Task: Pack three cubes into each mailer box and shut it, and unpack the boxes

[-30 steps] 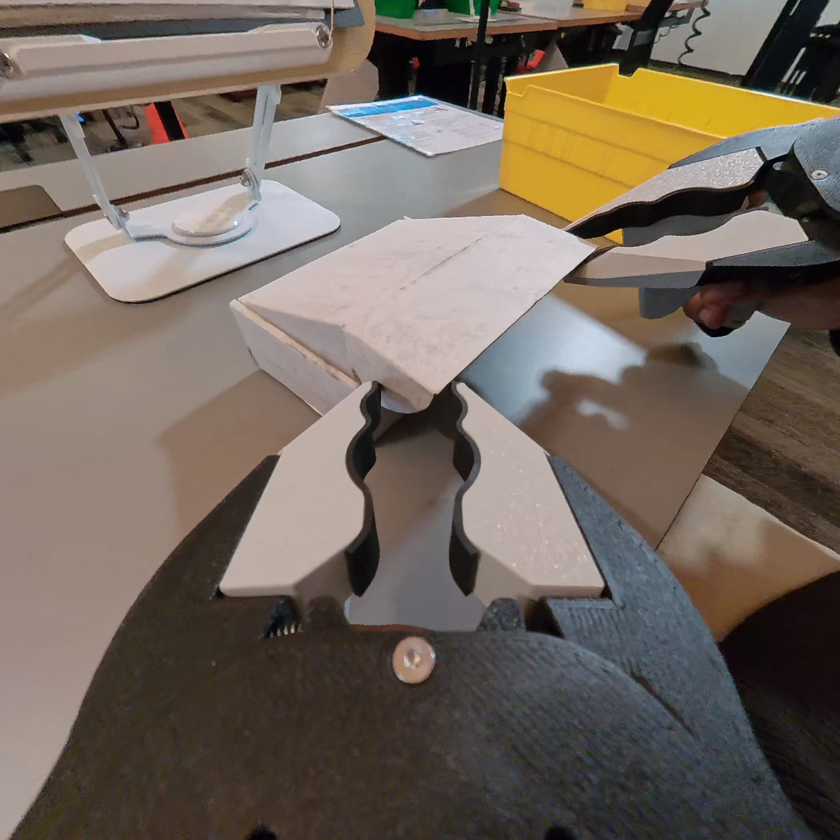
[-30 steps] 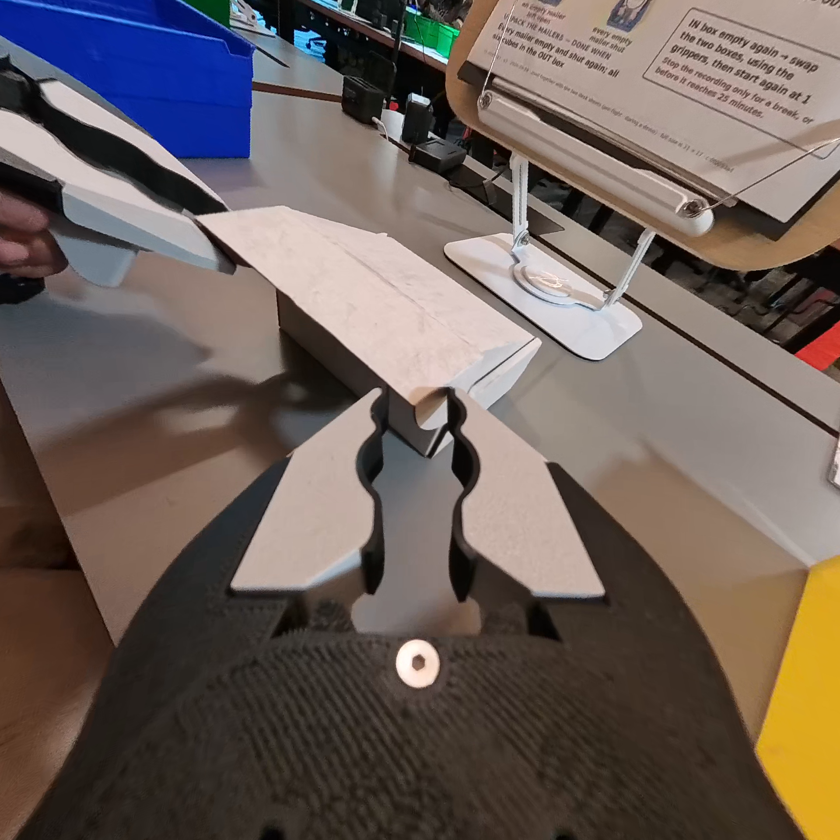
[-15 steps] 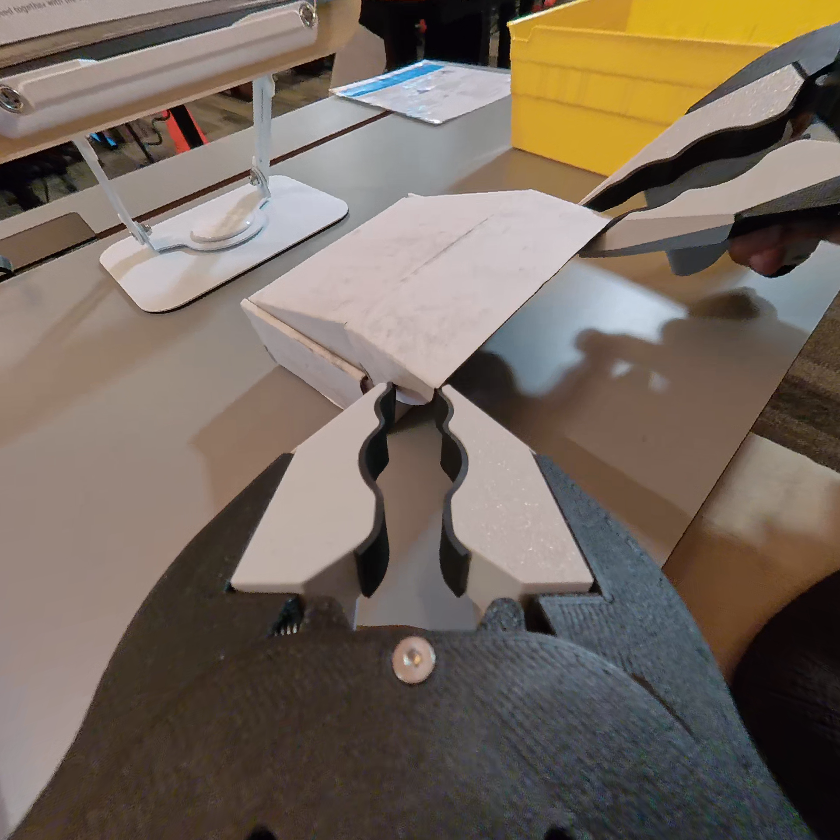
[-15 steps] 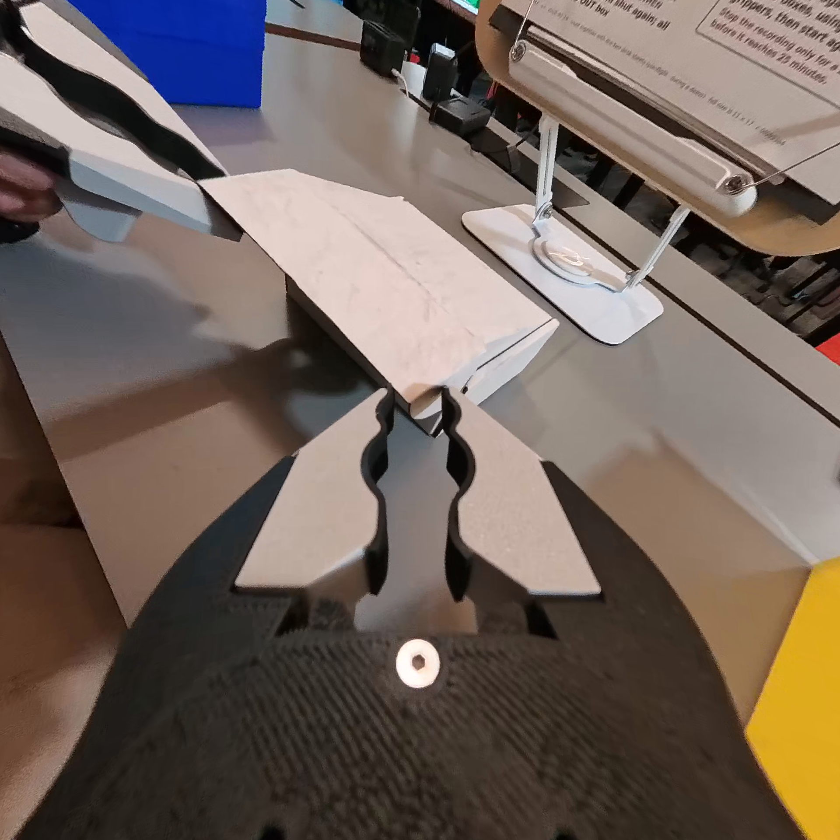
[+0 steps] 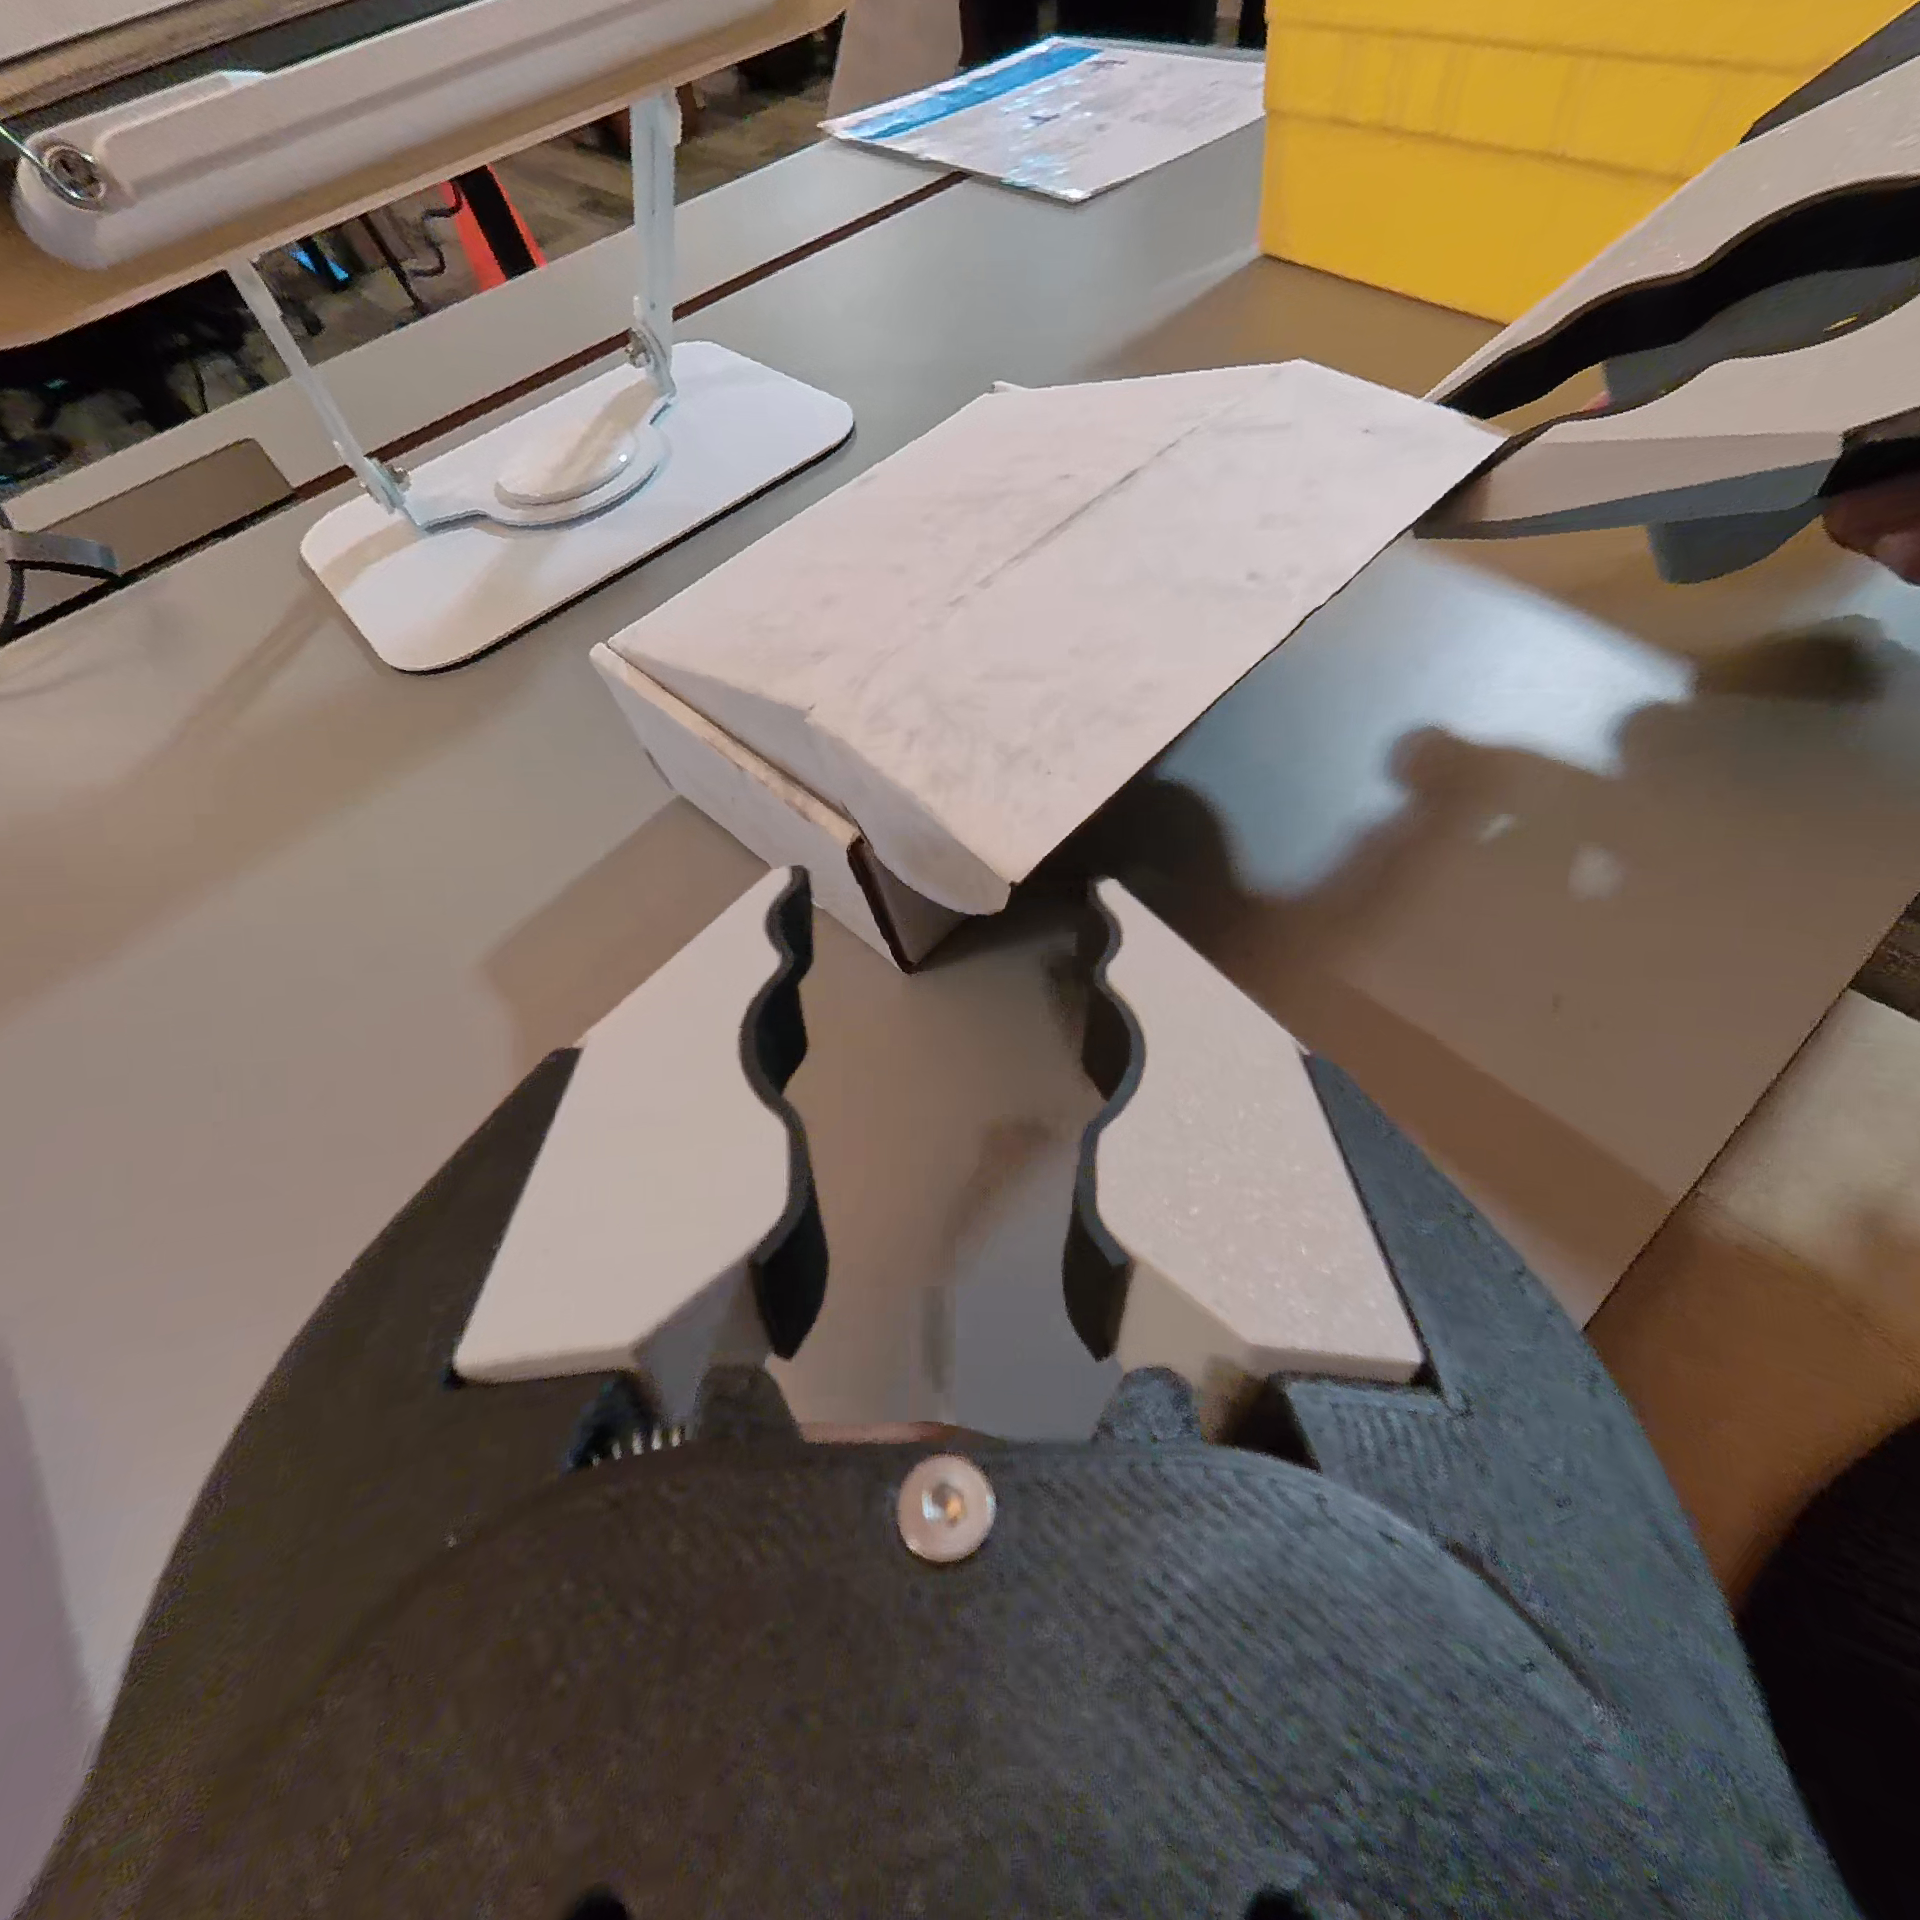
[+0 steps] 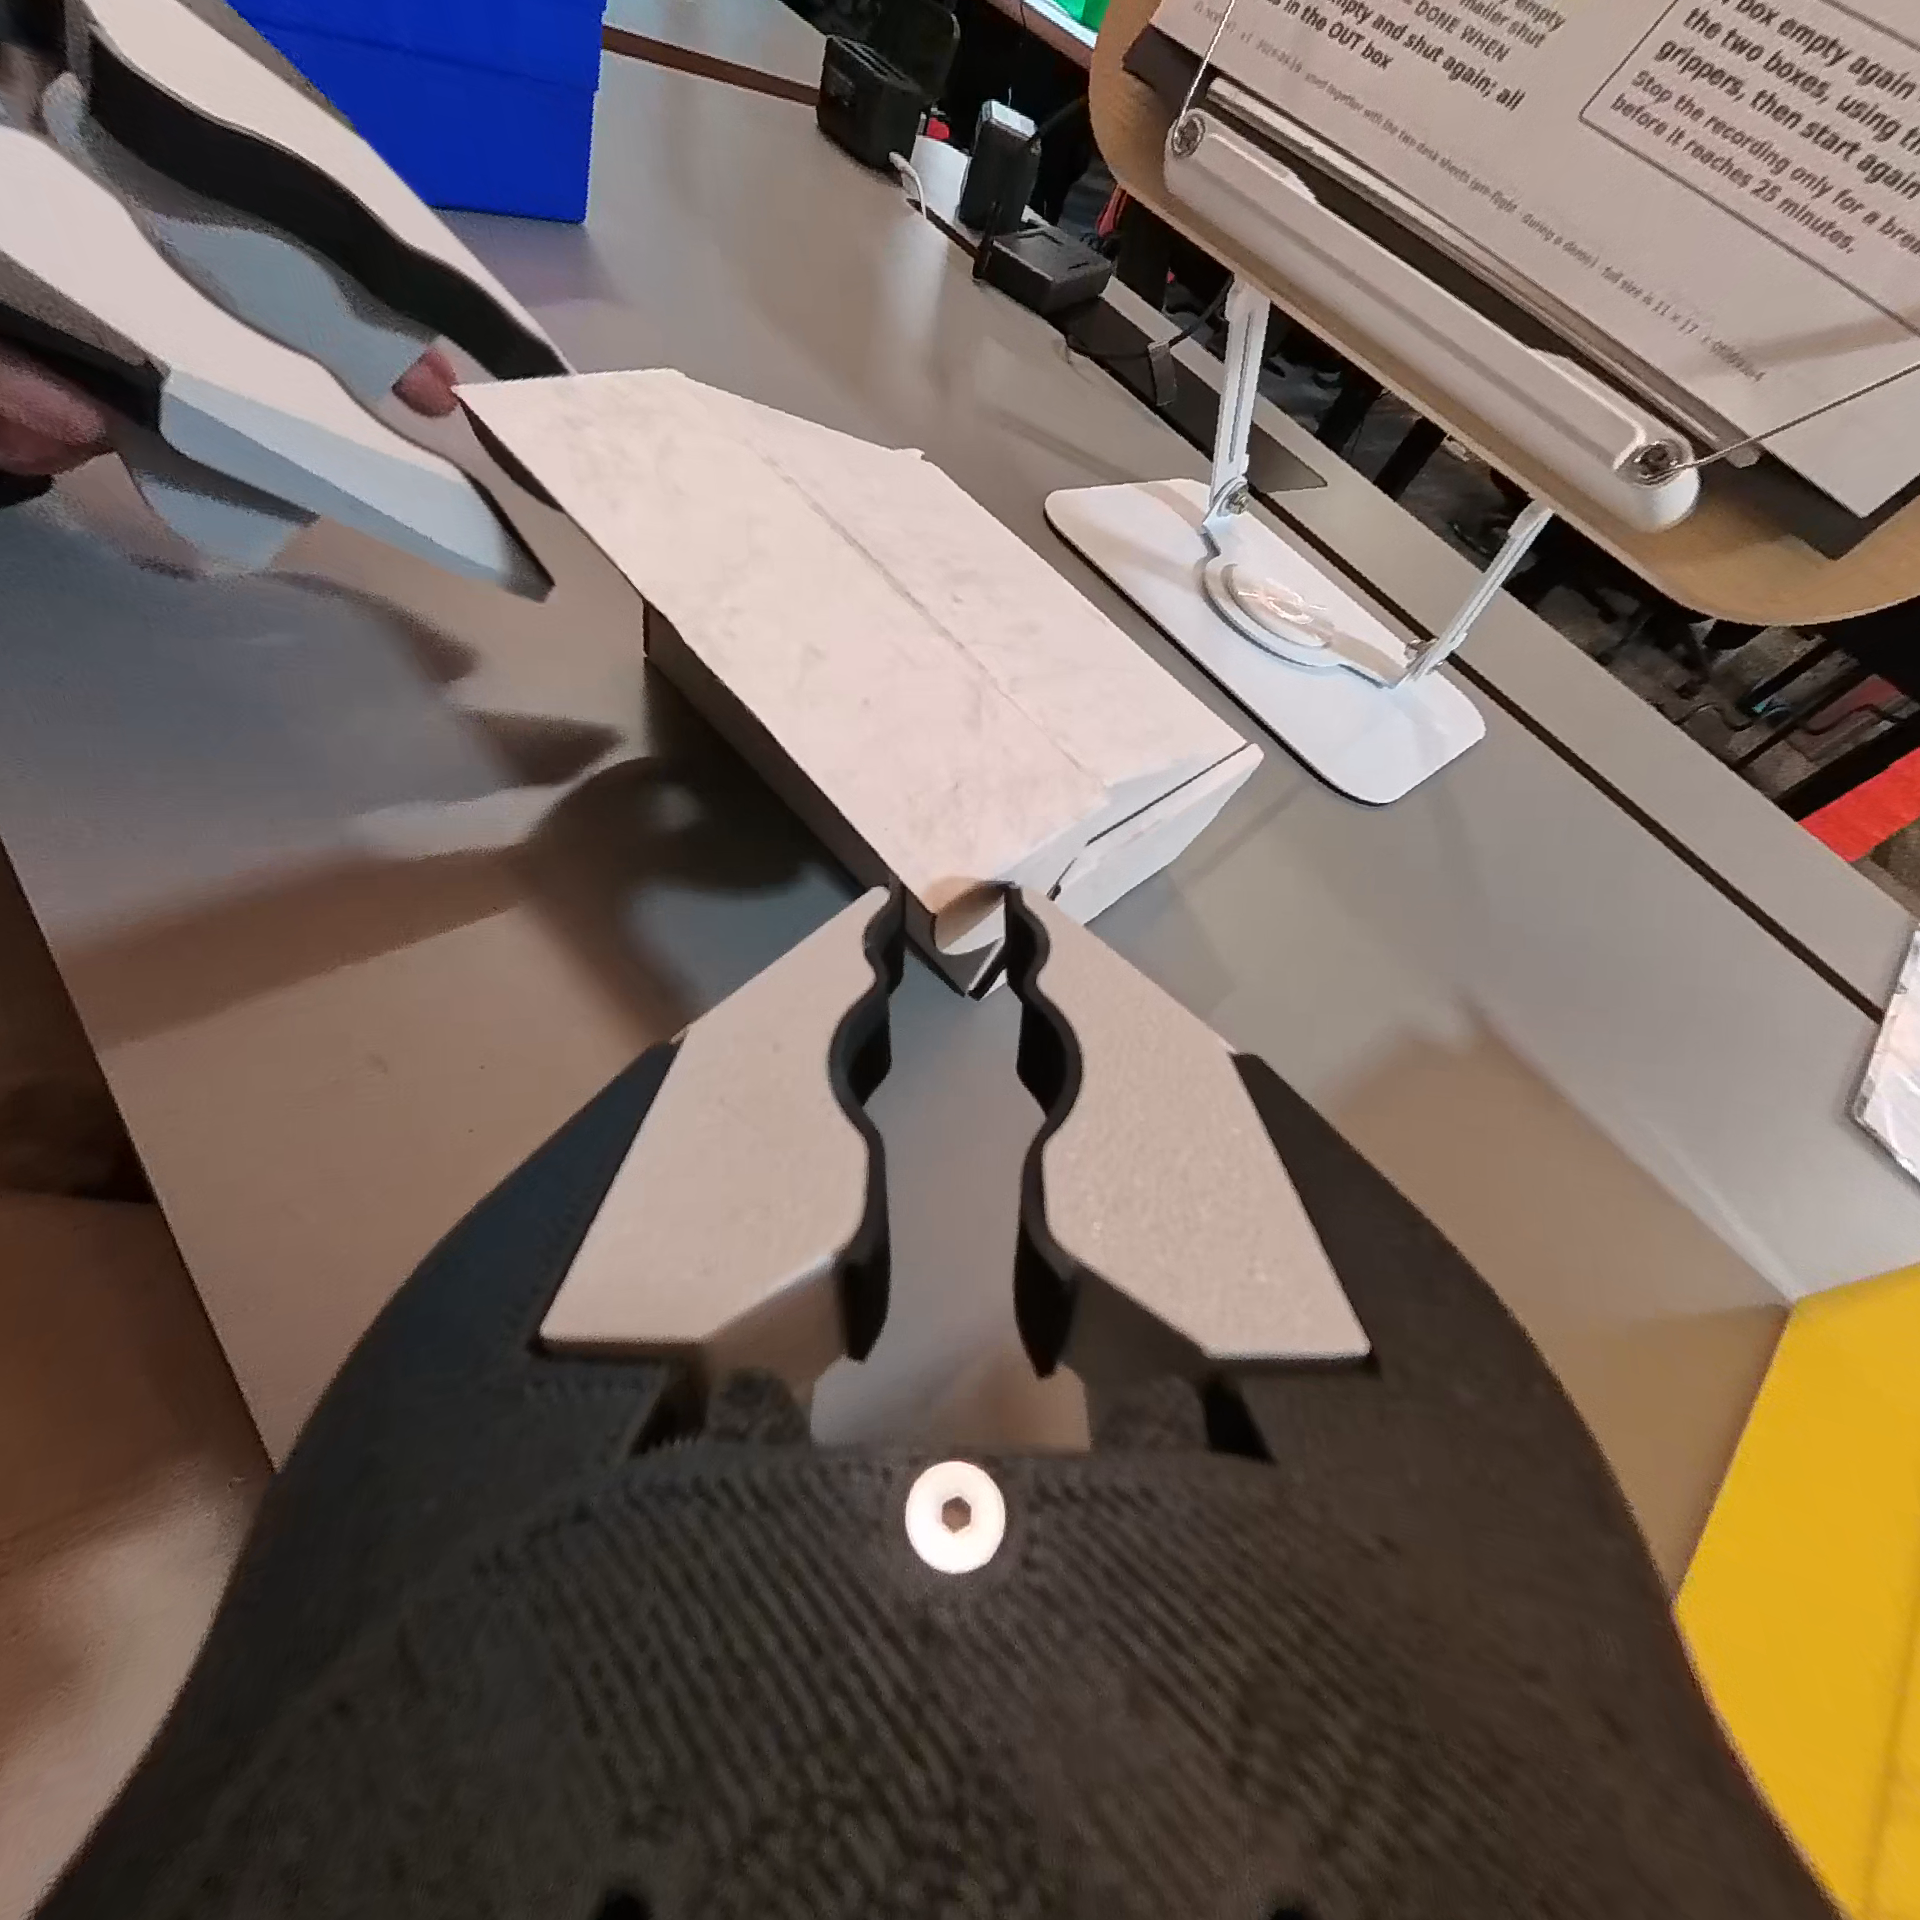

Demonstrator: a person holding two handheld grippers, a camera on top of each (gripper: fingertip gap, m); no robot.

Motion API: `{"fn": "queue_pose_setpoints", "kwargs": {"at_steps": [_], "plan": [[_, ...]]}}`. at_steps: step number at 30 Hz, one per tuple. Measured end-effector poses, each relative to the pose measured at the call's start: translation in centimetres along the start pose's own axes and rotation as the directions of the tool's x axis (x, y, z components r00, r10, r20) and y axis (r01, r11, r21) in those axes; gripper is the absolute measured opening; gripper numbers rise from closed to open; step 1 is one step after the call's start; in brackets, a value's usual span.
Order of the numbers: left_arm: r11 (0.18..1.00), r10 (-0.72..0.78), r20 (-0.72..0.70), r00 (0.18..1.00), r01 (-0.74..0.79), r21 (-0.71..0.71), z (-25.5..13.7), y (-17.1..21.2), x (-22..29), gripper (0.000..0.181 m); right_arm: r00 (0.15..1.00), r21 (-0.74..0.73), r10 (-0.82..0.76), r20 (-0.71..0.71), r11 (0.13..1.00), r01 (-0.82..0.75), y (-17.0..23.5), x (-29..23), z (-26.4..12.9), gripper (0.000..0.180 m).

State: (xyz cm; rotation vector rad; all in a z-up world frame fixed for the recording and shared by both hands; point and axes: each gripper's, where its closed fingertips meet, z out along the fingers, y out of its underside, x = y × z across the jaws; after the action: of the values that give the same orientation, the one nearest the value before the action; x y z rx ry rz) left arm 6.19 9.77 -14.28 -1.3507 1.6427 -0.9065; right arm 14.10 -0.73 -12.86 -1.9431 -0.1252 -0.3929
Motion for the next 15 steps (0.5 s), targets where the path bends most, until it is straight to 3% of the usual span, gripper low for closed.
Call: {"fn": "queue_pose_setpoints", "kwargs": {"at_steps": [1, 3, 6, 15], "plan": [[1.0, 0.002, -0.001, 1.0, -0.002, -0.004, 0.1, 0.0, 0.0, 0.05, 1.0, 0.0, -0.004, -0.002, 1.0, 0.004, 0.0, 0.0, 0.0, 0.017], [1.0, 0.014, -0.001, 1.0, -0.014, 0.003, 0.1, -0.1, 0.1, 0.047, 1.0, 0.003, -0.013, -0.009, 1.0, 0.013, -0.1, 0.1, 0.0, 0.016], [0.994, 0.07, 0.039, 0.997, -0.073, 0.077, -0.3, -1.1, -0.1, 0.02, 0.999, 0.015, -0.025, -0.022, 1.0, 0.026, -0.4, 0.2, -0.2, 0.015], [0.986, 0.121, 0.076, 0.99, -0.129, 0.108, -0.8, -1.5, -0.4, 0.015, 0.999, 0.034, -0.037, -0.038, 0.999, 0.038, -1.0, 0.6, -0.6, 0.009]]}}
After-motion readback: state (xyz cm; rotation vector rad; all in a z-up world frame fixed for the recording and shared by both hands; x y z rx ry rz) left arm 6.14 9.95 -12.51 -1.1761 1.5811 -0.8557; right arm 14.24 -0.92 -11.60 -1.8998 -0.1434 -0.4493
